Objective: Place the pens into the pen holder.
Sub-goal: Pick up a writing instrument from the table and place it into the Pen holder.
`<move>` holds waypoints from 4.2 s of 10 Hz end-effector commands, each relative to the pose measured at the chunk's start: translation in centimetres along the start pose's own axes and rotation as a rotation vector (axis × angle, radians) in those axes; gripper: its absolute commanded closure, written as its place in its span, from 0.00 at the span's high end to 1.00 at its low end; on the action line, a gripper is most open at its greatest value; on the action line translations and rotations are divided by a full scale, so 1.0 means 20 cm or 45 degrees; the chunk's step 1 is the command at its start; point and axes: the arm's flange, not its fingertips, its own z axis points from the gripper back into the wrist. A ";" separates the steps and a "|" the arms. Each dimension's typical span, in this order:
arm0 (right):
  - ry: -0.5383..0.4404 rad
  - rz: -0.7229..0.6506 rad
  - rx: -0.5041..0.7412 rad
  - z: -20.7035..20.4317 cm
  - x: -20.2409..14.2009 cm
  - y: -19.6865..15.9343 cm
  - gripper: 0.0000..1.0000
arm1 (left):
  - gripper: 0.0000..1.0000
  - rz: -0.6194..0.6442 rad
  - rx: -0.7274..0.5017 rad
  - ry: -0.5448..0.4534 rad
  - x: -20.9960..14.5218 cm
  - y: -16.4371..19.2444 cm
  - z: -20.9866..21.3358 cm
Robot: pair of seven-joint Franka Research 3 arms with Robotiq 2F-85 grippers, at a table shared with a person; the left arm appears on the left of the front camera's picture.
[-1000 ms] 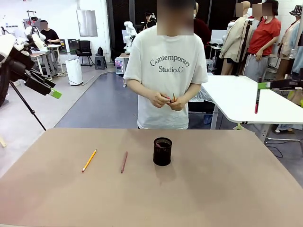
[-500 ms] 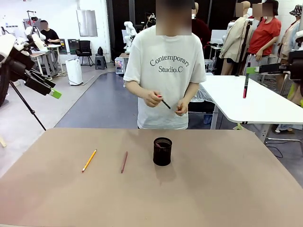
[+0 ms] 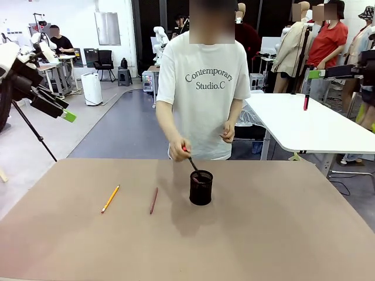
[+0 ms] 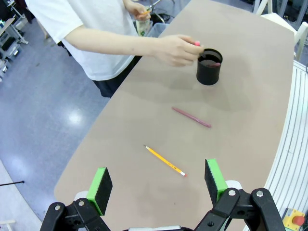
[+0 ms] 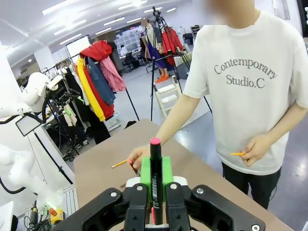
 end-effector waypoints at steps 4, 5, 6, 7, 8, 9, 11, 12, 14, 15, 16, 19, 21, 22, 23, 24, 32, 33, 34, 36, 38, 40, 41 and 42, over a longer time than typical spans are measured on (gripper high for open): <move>0.000 -0.005 0.003 0.00 0.00 0.00 0.00 | 1.00 -0.003 -0.008 -0.024 0.00 0.00 0.00; 0.000 -0.005 0.003 0.00 0.00 0.00 0.00 | 1.00 -0.003 -0.008 -0.024 0.00 0.00 0.00; 0.000 -0.005 0.003 0.00 0.00 0.00 0.00 | 1.00 -0.003 -0.008 -0.024 0.00 0.00 0.00; 0.000 -0.005 0.003 0.00 0.00 0.00 0.00 | 1.00 -0.003 -0.008 -0.024 0.00 0.00 0.00; 0.000 -0.005 0.003 0.00 0.00 0.00 0.00 | 1.00 -0.003 -0.008 -0.024 0.00 0.00 0.00; 0.000 -0.005 0.003 0.00 0.00 0.00 0.00 | 1.00 -0.003 -0.008 -0.024 0.00 0.00 0.00; 0.000 -0.005 0.003 0.00 0.00 0.00 0.00 | 1.00 -0.003 -0.008 -0.024 0.00 0.00 0.00; 0.000 -0.005 0.003 0.00 0.00 0.00 0.00 | 1.00 -0.003 -0.008 -0.024 0.00 0.00 0.00; 0.000 -0.005 0.003 0.00 0.00 0.00 0.00 | 1.00 -0.003 -0.008 -0.024 0.00 0.00 0.00; 0.000 -0.005 0.003 0.00 0.00 0.00 0.00 | 1.00 -0.003 -0.008 -0.024 0.00 0.00 0.00; 0.000 -0.005 0.003 0.00 0.00 0.00 0.00 | 1.00 -0.003 -0.008 -0.024 0.00 0.00 0.00; 0.000 -0.005 0.003 0.00 0.00 0.00 0.00 | 1.00 -0.003 -0.008 -0.024 0.00 0.00 0.00; 0.000 -0.005 0.003 0.00 0.00 0.00 0.00 | 1.00 -0.003 -0.008 -0.024 0.00 0.00 0.00; 0.000 -0.005 0.003 0.00 0.00 0.00 0.00 | 1.00 -0.003 -0.008 -0.024 0.00 0.00 0.00; 0.000 -0.005 0.003 0.00 0.00 0.00 0.00 | 1.00 -0.003 -0.008 -0.024 0.00 0.00 0.00; 0.000 -0.005 0.003 0.00 0.00 0.00 0.00 | 1.00 -0.003 -0.008 -0.024 0.00 0.00 0.00; 0.000 -0.005 0.003 0.00 0.00 0.00 0.00 | 1.00 -0.003 -0.008 -0.024 0.00 0.00 0.00; 0.000 -0.005 0.003 0.00 0.00 0.00 0.00 | 1.00 -0.003 -0.008 -0.024 0.00 0.00 0.00; 0.000 -0.005 0.003 0.00 0.00 0.00 0.00 | 1.00 -0.003 -0.008 -0.024 0.00 0.00 0.00; 0.000 -0.005 0.003 0.00 0.00 0.00 0.00 | 1.00 -0.003 -0.008 -0.024 0.00 0.00 0.00; 0.000 -0.005 0.003 0.00 0.00 0.00 0.00 | 1.00 -0.003 -0.008 -0.024 0.00 0.00 0.00; 0.000 -0.005 0.003 0.00 0.00 0.00 0.00 | 1.00 -0.003 -0.008 -0.024 0.00 0.00 0.00; 0.000 -0.005 0.003 0.00 0.00 0.00 0.00 | 1.00 -0.003 -0.008 -0.024 0.00 0.00 0.00; 0.000 -0.005 0.003 0.00 0.00 0.00 0.00 | 1.00 -0.003 -0.008 -0.024 0.00 0.00 0.00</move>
